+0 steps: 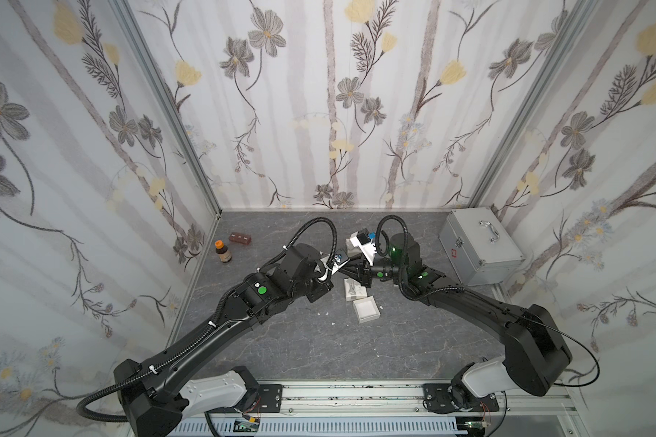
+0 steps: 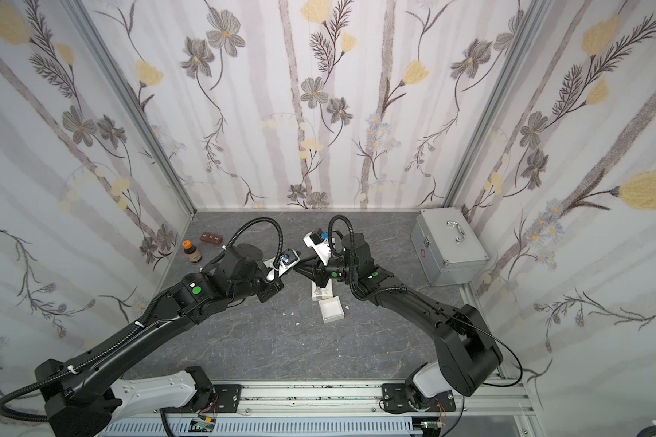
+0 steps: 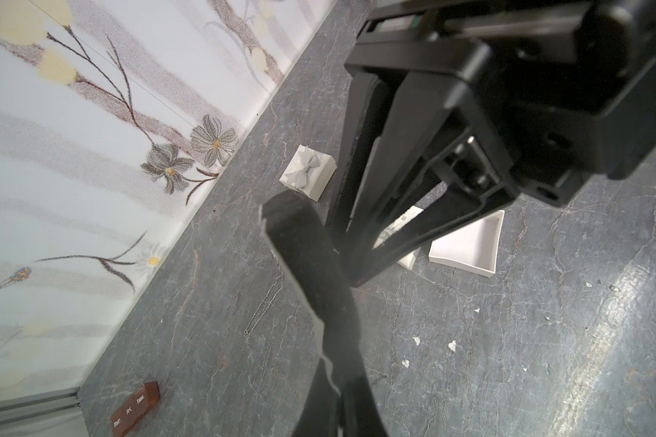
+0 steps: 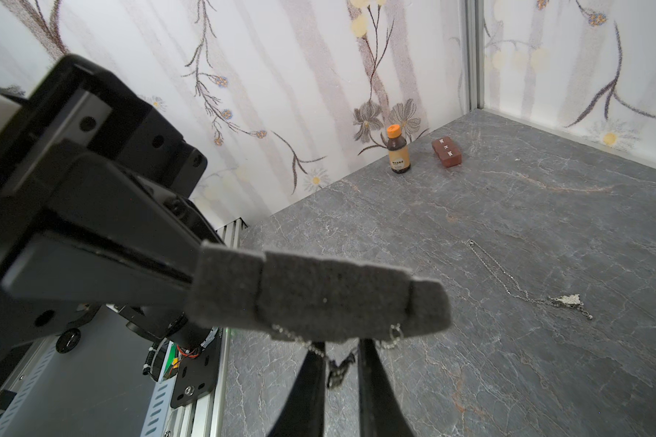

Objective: Take the necklace out of the lift-off lid jewelry box
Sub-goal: Pick up the necklace from the inner lining.

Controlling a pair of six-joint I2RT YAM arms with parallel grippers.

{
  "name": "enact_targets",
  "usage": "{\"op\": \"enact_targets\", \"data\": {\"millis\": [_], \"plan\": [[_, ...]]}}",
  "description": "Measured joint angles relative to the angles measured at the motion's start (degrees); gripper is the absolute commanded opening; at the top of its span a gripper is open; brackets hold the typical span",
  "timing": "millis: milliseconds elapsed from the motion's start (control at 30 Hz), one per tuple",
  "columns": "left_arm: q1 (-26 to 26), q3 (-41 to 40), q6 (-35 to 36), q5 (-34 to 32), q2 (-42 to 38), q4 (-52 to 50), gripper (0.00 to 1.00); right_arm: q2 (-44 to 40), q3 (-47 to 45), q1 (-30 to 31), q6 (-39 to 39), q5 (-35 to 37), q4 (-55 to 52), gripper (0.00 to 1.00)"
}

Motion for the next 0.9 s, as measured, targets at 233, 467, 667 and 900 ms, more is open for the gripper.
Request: {"op": "enact_targets", "data": {"millis": [233, 467, 667, 900], "plan": [[0.0, -1.14, 0.17, -1.29, -0.22, 1.25, 0.0, -0.61, -0.13, 0.0, -0.07, 0.46, -0.09, 0.08], [0.0, -2.14, 0.39, -3.58, -0.22, 2.49, 0.0, -2.8, -1.05, -0.02, -0.9, 1.9, -2.08, 0.04], [0.0, -3.13, 0.52, -4.66, -0.28, 3.65, 0.0, -4.5, -1.7, -0.5, -1.57, 2.43, -2.38, 0.02], [0.0, -4.76, 0.42, -4.94, -0.74, 4.17, 0.0, -6.05, -2.4, -1.81, -1.7, 1.6, -2.23, 0.02]]}}
